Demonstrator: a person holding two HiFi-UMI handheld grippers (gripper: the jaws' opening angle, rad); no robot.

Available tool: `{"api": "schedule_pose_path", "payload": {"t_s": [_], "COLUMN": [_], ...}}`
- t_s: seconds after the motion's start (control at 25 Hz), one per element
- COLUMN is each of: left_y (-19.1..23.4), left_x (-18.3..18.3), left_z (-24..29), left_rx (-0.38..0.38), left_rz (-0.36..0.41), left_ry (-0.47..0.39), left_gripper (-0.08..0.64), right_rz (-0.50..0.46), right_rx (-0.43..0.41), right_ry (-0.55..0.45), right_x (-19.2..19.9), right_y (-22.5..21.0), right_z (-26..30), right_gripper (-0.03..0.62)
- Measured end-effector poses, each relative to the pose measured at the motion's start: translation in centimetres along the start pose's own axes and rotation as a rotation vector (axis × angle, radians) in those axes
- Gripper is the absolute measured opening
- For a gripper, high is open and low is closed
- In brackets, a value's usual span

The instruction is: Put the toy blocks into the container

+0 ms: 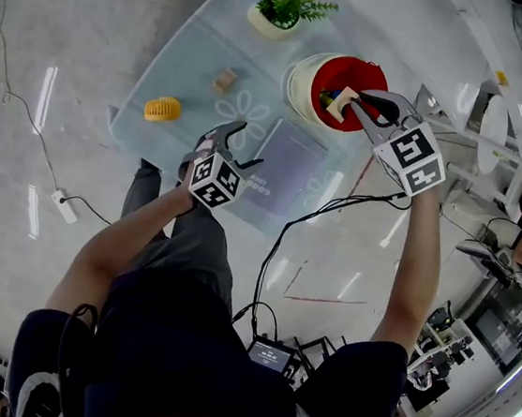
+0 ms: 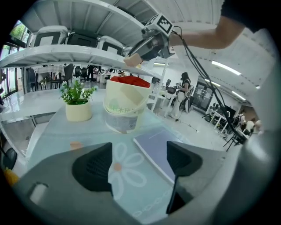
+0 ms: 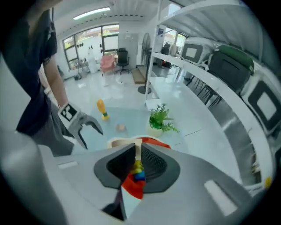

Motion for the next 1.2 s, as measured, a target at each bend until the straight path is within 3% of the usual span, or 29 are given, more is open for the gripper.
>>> {"api": "schedule_pose_path", "payload": {"t_s": [0.12, 0.28, 0.4, 0.48, 0.56, 0.64, 0.68, 0.76, 0.84, 0.88, 0.96, 1.08, 1.16, 1.2], "left_y": [-0.5, -3.0, -4.5, -4.8, -4.9, -5.1, -5.1, -5.1, -5.0, -5.0, -5.0, -4.3, -3.9, -3.6], "left_x": [0.8, 3.6, 5.5, 6.3, 6.9, 7.4, 7.5, 7.8, 7.9, 7.8, 7.2, 6.2, 5.9, 5.8], "left_z": [-0.8, -2.7, -4.2, -5.0, -5.8, -6.6, -7.1, -8.0, -8.6, -8.7, -8.8, -8.9, -9.0, -9.0], "left_rx": [0.011, 0.076, 0.095, 0.095, 0.096, 0.096, 0.095, 0.094, 0.093, 0.091, 0.086, 0.071, 0.058, 0.05], "left_rz": [-0.003, -0.011, 0.002, 0.016, 0.021, 0.009, 0.001, -0.008, -0.01, -0.012, -0.01, -0.004, -0.012, -0.016], "left_ry": [0.014, 0.072, 0.114, 0.13, 0.139, 0.138, 0.134, 0.129, 0.128, 0.126, 0.117, 0.094, 0.083, 0.079], "left_gripper": [0.4, 0.394, 0.393, 0.388, 0.388, 0.388, 0.388, 0.388, 0.388, 0.388, 0.388, 0.388, 0.388, 0.388], "right_rz": [0.007, -0.219, -0.149, -0.103, -0.132, -0.141, -0.133, -0.08, 0.072, 0.173, 0.29, 0.239, 0.2, 0.176], "right_rx": [-0.03, -0.025, -0.135, -0.189, -0.202, -0.2, -0.164, 0.007, 0.187, 0.231, 0.246, 0.267, 0.265, 0.26], "right_ry": [-0.056, 0.028, 0.086, 0.125, 0.182, 0.171, 0.139, 0.086, 0.125, 0.183, 0.35, 0.628, 0.73, 0.765], "right_x": [-2.0, -2.9, -1.2, 0.5, 2.5, 2.8, 2.3, 1.4, 2.5, 3.8, 6.8, 9.3, 9.1, 9.0], "right_y": [4.7, 12.1, 15.6, 16.7, 17.3, 17.3, 16.5, 11.8, 4.5, 1.3, -2.8, -5.2, -5.8, -6.1], "right_z": [0.3, 12.3, 22.0, 25.1, 25.3, 22.1, 19.4, 13.1, 8.7, 7.9, 8.9, 12.2, 14.4, 15.2], "right_gripper": [0.046, 0.048, 0.048, 0.049, 0.097, 0.101, 0.128, 0.123, 0.113, 0.104, 0.11, 0.088, 0.106, 0.08]}}
Point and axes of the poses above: the fingertips, and each gripper's own axes: z forward along the fingers, y to its left, x out of its underside, the point moved 5 cm from there along -z, backward along the fingers, and after that the axes turned 8 degrees about z, right-handed, at the moved point
